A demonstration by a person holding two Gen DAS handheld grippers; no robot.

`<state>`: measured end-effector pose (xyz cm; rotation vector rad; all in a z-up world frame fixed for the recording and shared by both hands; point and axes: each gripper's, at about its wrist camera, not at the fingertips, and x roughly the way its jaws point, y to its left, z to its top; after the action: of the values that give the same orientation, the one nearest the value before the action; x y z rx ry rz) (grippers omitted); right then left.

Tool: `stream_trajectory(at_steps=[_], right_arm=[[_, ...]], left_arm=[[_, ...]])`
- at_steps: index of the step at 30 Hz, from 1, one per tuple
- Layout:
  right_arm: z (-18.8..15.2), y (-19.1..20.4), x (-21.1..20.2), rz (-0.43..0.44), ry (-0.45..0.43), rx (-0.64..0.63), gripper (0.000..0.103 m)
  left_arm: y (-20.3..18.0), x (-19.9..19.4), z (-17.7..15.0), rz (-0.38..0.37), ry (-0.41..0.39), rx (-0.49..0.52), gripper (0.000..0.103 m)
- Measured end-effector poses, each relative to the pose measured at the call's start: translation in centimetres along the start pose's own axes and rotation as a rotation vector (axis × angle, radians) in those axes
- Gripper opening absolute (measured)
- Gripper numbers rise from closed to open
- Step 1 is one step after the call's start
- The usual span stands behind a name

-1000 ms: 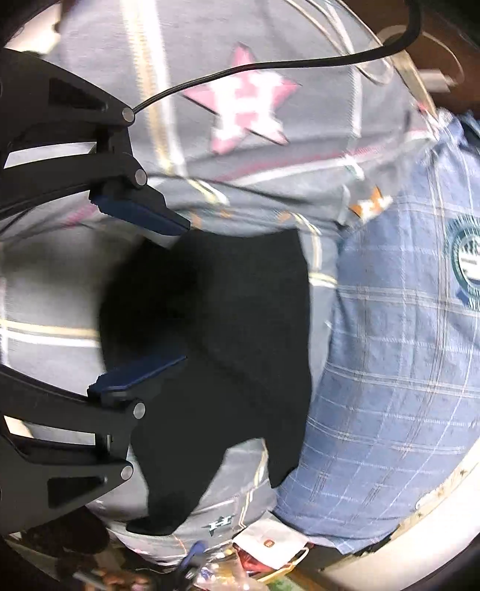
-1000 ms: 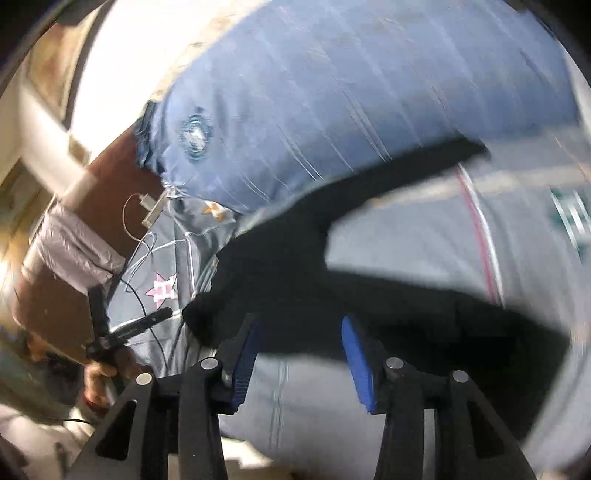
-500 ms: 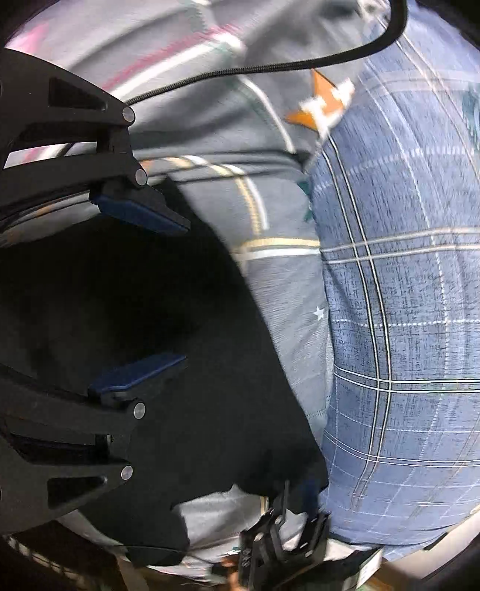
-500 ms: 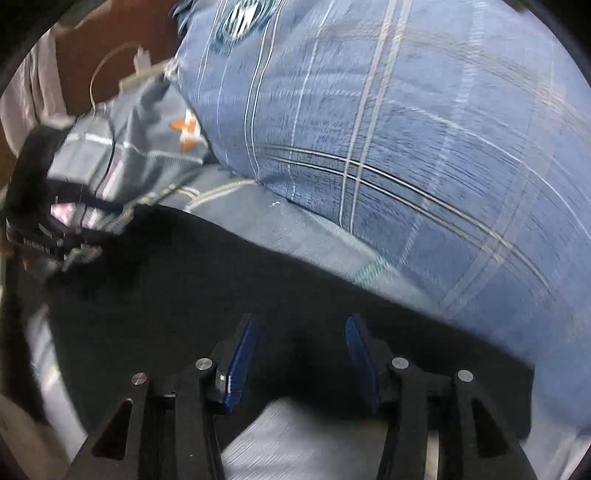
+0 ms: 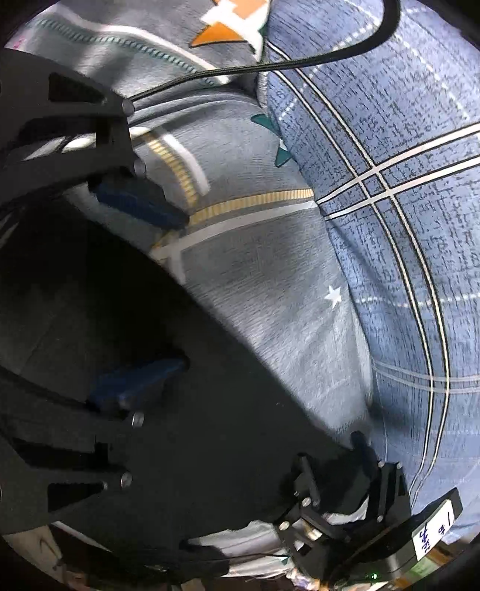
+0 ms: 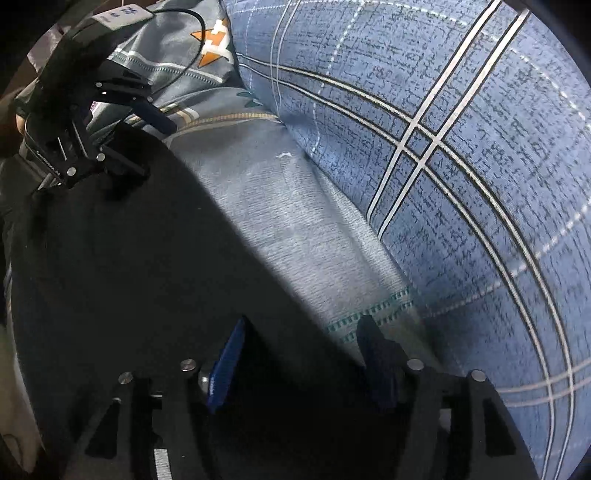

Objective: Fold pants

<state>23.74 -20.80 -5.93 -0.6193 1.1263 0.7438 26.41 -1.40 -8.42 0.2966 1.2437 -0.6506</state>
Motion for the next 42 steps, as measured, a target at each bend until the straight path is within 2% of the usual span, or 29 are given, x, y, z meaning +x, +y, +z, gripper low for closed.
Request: stream_trajectory(at_steps=[2, 3, 4, 5, 6, 7, 8, 9, 12, 15, 18, 19, 21, 23, 26, 27, 30, 32, 34, 35, 36, 38, 39, 40, 42], right_arm=[[0.0, -0.5, 0.3, 0.040, -0.001, 0.052, 0.060], [-0.2, -0.5, 0.0, 0.059, -0.015, 0.056, 0.051], [-0.4, -0.1, -0.1, 0.082, -0.035, 0.057, 0.035], [-0.6, 0.3, -0.2, 0.073, -0.048, 0.051, 0.030], [-0.8, 0.9, -0.5, 0.050, -0.064, 0.040, 0.025], [-0.9, 1.4, -0.8, 0.038, -0.076, 0.039, 0.017], [-1.0, 2.0, -1.1, 0.001, -0.075, 0.033, 0.013], [-1.0, 2.8, -1.3, -0.036, -0.076, 0.023, 0.008], [-1.8, 4.2, -4.5, -0.125, -0.144, 0.032, 0.006], [-4.2, 6.2, -9.3, -0.178, -0.235, 0.066, 0.006], [-7.0, 10.6, -13.8, -0.185, -0.315, 0.085, 0.006], [-8.1, 12.2, -14.9, -0.179, -0.337, 0.095, 0.006], [-10.6, 16.4, -16.4, -0.133, -0.381, 0.113, 0.005], [-13.1, 20.0, -16.4, -0.081, -0.399, 0.138, 0.005], [-16.5, 23.9, -13.1, 0.023, -0.391, 0.233, 0.005], [-17.1, 24.5, -11.9, 0.029, -0.375, 0.262, 0.005], [-18.0, 24.6, -8.0, 0.089, -0.349, 0.386, 0.005], [-18.1, 24.9, -7.2, 0.055, -0.325, 0.432, 0.005], [-18.3, 25.2, -8.8, 0.057, -0.381, 0.475, 0.005], [-18.2, 25.0, -10.1, 0.061, -0.436, 0.507, 0.005], [-18.1, 24.5, -11.2, 0.044, -0.468, 0.529, 0.009], [-18.1, 23.5, -12.8, -0.024, -0.496, 0.580, 0.029], [-18.0, 22.7, -13.2, -0.054, -0.508, 0.609, 0.048], [-17.8, 21.5, -13.3, -0.083, -0.521, 0.640, 0.055], [-17.2, 18.6, -13.8, -0.146, -0.531, 0.712, 0.055]], left_arm=[[-0.7, 0.3, 0.4, 0.018, 0.002, 0.039, 0.074], [-1.1, 0.4, 0.6, 0.023, 0.002, 0.062, 0.070], [-1.6, 0.4, 0.8, 0.015, 0.002, 0.075, 0.059], [-2.0, 0.4, 1.1, 0.003, 0.004, 0.079, 0.045], [-2.4, 0.4, 1.2, -0.011, 0.005, 0.082, 0.036], [-2.8, 0.4, 1.4, -0.019, 0.003, 0.087, 0.025], [-3.4, 0.4, 1.5, -0.005, -0.001, 0.095, 0.015], [-3.8, 0.2, 1.5, 0.004, -0.008, 0.099, 0.011], [-5.4, -1.7, 1.0, 0.048, -0.069, 0.111, 0.010], [-6.6, -6.2, 0.3, 0.017, -0.162, 0.077, 0.009], [-10.1, -12.3, -3.8, 0.024, -0.271, 0.136, 0.009], [-10.6, -13.3, -4.6, 0.025, -0.288, 0.148, 0.009], [-12.6, -15.3, -8.5, 0.010, -0.312, 0.148, 0.009], [-14.1, -14.6, -12.4, 0.000, -0.302, 0.133, 0.009], [-15.1, -12.0, -17.7, -0.050, -0.238, 0.030, 0.009], [-15.5, -11.0, -19.0, -0.058, -0.221, -0.013, 0.009], [-15.0, -8.9, -20.9, -0.058, -0.220, -0.122, 0.009], [-15.0, -9.1, -21.7, -0.036, -0.236, -0.159, 0.009], [-15.1, -10.5, -22.3, -0.064, -0.266, -0.192, 0.009], [-15.1, -11.2, -22.5, -0.079, -0.281, -0.211, 0.009], [-15.1, -11.7, -22.5, -0.076, -0.295, -0.222, 0.009], [-15.4, -12.9, -22.1, -0.048, -0.322, -0.241, 0.009], [-15.4, -13.3, -21.9, -0.043, -0.334, -0.253, 0.009], [-15.3, -13.5, -22.1, -0.049, -0.345, -0.263, 0.010], [-15.2, -14.2, -22.0, -0.079, -0.384, -0.289, 0.027]])
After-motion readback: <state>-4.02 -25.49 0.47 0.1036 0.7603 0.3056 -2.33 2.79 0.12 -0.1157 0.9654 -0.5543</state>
